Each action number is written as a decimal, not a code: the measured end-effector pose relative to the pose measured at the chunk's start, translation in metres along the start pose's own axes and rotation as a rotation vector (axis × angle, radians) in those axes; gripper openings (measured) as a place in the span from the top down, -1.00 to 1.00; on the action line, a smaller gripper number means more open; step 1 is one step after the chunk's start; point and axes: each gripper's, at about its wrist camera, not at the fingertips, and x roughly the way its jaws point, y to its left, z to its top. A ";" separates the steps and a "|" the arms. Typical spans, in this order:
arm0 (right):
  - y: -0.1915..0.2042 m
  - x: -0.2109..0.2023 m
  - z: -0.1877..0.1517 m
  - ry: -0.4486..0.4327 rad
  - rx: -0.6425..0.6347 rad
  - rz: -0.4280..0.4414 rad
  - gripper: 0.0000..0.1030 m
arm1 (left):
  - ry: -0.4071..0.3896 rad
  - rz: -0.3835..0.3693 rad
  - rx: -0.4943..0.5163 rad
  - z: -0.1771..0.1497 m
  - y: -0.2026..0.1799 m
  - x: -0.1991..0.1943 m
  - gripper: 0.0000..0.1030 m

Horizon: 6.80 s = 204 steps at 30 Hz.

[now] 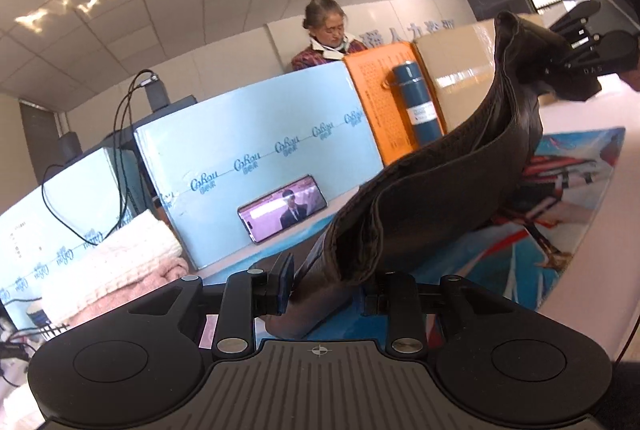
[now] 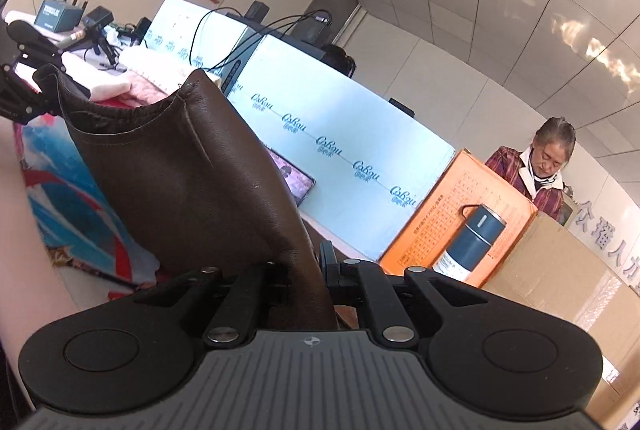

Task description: Fold clothes

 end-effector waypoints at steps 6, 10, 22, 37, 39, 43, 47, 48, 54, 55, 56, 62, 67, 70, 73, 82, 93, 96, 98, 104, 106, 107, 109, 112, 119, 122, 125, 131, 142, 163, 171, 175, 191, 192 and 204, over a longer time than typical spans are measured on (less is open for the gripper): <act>-0.030 0.062 0.019 -0.036 0.054 0.000 0.88 | -0.014 -0.057 -0.234 0.007 0.042 0.035 0.36; -0.042 0.103 0.027 -0.029 0.070 0.006 0.88 | 0.032 -0.059 -0.378 0.009 0.066 0.069 0.36; -0.045 0.216 0.020 0.113 0.004 -0.063 -0.51 | 0.285 -0.002 -0.575 -0.011 0.091 0.139 -0.12; -0.110 0.213 -0.064 0.350 0.734 -0.163 -0.86 | 0.350 0.013 -0.617 -0.016 0.098 0.155 0.07; -0.113 0.209 -0.071 0.318 0.815 -0.129 -0.83 | 0.346 0.033 -0.588 -0.013 0.095 0.157 0.09; -0.110 0.207 -0.060 0.239 0.717 -0.117 -0.83 | 0.344 0.075 -0.502 -0.003 0.085 0.166 0.33; -0.119 0.228 -0.052 0.278 0.656 0.043 -0.83 | 0.357 0.102 -0.438 0.003 0.080 0.176 0.52; -0.124 0.236 -0.054 0.321 0.680 0.062 -0.83 | 0.356 0.102 -0.439 0.004 0.081 0.177 0.52; -0.138 0.253 -0.078 0.408 0.836 0.082 -0.37 | 0.338 0.096 -0.434 0.009 0.084 0.183 0.65; -0.137 0.252 -0.079 0.410 0.829 0.070 -0.12 | 0.337 0.097 -0.430 0.009 0.083 0.185 0.65; -0.135 0.251 -0.078 0.408 0.819 0.058 0.21 | 0.337 0.099 -0.427 0.009 0.082 0.186 0.67; -0.119 0.223 -0.062 0.333 0.719 -0.052 0.77 | 0.264 0.120 -0.415 0.016 0.075 0.171 0.82; -0.112 0.185 -0.045 0.243 0.685 -0.186 0.78 | 0.199 0.112 -0.347 0.038 0.071 0.175 0.83; -0.116 0.176 -0.050 0.246 0.734 -0.190 0.78 | 0.247 0.110 -0.346 0.034 0.070 0.191 0.80; -0.116 0.178 -0.059 0.270 0.770 -0.208 0.78 | 0.292 0.074 -0.372 0.024 0.073 0.209 0.81; -0.111 0.178 -0.065 0.297 0.775 -0.321 0.58 | 0.375 0.137 -0.308 0.012 0.066 0.246 0.36; -0.112 0.150 -0.063 0.199 0.841 -0.411 -0.45 | 0.172 0.312 -0.490 0.024 0.087 0.171 -0.81; -0.106 0.140 -0.062 0.203 0.884 -0.347 -0.50 | 0.140 0.275 -0.699 0.019 0.091 0.144 -0.89; -0.099 0.135 -0.061 0.192 0.902 -0.312 -0.54 | 0.146 0.210 -0.847 0.008 0.091 0.132 -0.90; -0.082 0.119 -0.059 0.133 0.940 -0.191 -0.64 | 0.252 0.118 -1.148 -0.026 0.082 0.109 -0.90; -0.077 0.116 -0.058 0.123 0.948 -0.143 -0.71 | 0.249 0.095 -1.194 -0.032 0.080 0.106 -0.92; -0.075 0.117 -0.059 0.125 0.953 -0.120 -0.72 | 0.261 0.077 -1.230 -0.036 0.078 0.109 -0.96; -0.072 0.118 -0.059 0.132 0.964 -0.076 -0.73 | 0.282 0.041 -1.300 -0.043 0.075 0.115 -0.96; -0.070 0.125 -0.063 0.179 0.983 -0.035 -0.74 | 0.285 0.037 -1.316 -0.040 0.070 0.130 -0.97; -0.068 0.136 -0.070 0.255 0.987 -0.007 -0.75 | 0.274 0.120 -1.263 -0.027 0.053 0.183 -1.00; -0.068 0.137 -0.073 0.263 0.999 -0.001 -0.76 | 0.257 0.142 -1.187 -0.023 0.046 0.192 -0.98; -0.068 0.137 -0.072 0.264 0.998 0.005 -0.79 | 0.268 0.159 -1.115 -0.022 0.041 0.196 -0.54; -0.069 0.137 -0.072 0.257 1.008 0.005 -0.79 | 0.277 0.116 -1.060 -0.025 0.044 0.191 0.81; -0.072 0.125 -0.073 0.150 1.052 0.086 -0.79 | 0.191 0.271 -0.925 -0.010 0.060 0.112 0.90; -0.058 0.133 -0.065 0.224 1.018 0.111 -0.79 | -0.041 -0.017 -0.166 0.117 -0.125 0.153 0.90; -0.073 0.131 -0.078 0.238 1.104 -0.062 -0.80 | 0.056 -0.079 -0.037 0.101 -0.161 0.170 0.77; -0.081 0.125 -0.085 0.202 1.167 -0.111 -0.79 | 0.131 -0.140 -0.029 0.098 -0.163 0.175 0.65; -0.087 0.125 -0.089 0.128 1.301 0.170 -0.74 | 0.101 -0.198 -0.419 0.098 -0.077 0.142 -0.65; -0.085 0.122 -0.085 0.110 1.268 0.152 -0.74 | 0.114 -0.172 -0.437 0.096 -0.069 0.143 -0.65; -0.092 0.114 -0.046 -0.010 1.167 0.208 -0.75 | 0.213 -0.123 -0.502 0.076 -0.013 0.186 -0.80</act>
